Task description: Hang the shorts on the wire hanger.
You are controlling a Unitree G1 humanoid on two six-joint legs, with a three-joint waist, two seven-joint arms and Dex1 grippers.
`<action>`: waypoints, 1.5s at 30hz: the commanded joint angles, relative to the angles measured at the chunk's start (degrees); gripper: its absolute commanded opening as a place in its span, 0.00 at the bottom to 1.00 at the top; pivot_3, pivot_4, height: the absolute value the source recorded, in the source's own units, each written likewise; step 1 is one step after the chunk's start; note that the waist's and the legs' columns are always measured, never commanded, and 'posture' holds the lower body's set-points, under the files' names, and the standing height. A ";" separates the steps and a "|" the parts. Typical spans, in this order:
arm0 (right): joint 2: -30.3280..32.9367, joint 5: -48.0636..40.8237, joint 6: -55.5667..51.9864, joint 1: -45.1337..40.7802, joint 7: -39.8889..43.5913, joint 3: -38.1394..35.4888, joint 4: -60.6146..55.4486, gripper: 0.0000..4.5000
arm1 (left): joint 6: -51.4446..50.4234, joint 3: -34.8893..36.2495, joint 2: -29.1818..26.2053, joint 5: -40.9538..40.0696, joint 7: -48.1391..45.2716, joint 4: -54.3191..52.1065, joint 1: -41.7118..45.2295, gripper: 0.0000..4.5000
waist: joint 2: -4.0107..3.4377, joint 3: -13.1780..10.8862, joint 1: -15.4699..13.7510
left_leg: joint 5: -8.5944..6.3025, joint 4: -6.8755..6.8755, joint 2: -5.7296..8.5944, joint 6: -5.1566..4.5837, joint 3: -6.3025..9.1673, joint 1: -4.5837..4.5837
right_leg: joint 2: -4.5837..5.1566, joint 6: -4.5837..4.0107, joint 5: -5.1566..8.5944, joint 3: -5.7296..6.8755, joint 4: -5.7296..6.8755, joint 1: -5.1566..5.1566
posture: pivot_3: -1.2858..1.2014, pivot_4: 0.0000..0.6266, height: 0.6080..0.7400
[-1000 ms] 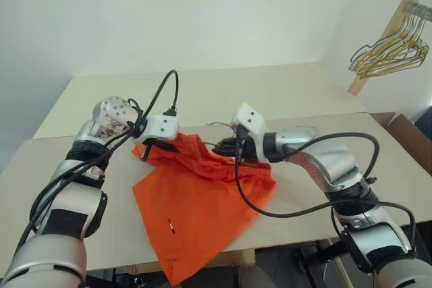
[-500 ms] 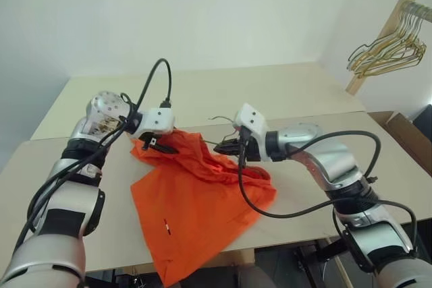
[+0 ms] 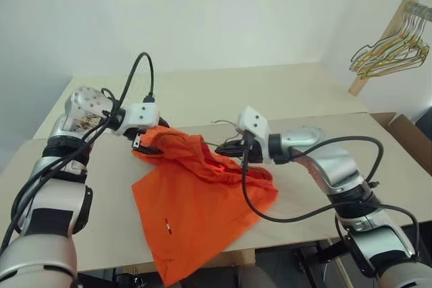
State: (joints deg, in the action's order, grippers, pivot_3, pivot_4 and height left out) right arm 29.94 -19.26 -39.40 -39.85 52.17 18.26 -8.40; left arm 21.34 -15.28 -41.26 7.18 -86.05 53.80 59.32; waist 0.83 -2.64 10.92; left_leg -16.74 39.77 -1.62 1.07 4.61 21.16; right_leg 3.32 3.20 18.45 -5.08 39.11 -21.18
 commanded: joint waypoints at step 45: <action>1.55 -0.27 -0.37 4.03 -1.46 -6.91 -2.76 0.00 | 0.18 5.08 -4.89 5.04 16.00 11.63 7.64 0.00 | 0.00 0.00 -0.57 | 0.00 -0.01 0.02 0.00 -0.08 0.02 | 0.01 0.00 0.00 0.05 0.00 -0.01 | 0.48 0.00 1.00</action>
State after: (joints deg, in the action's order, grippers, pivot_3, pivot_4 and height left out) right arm 31.47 -18.16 -38.96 -35.28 51.43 14.24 -9.66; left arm 22.22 -11.99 -44.50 13.33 -70.87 66.10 66.89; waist 0.83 -2.64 10.34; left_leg -16.74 39.75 -1.60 1.07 4.54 21.18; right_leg 3.33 3.20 18.45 -5.03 39.12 -21.19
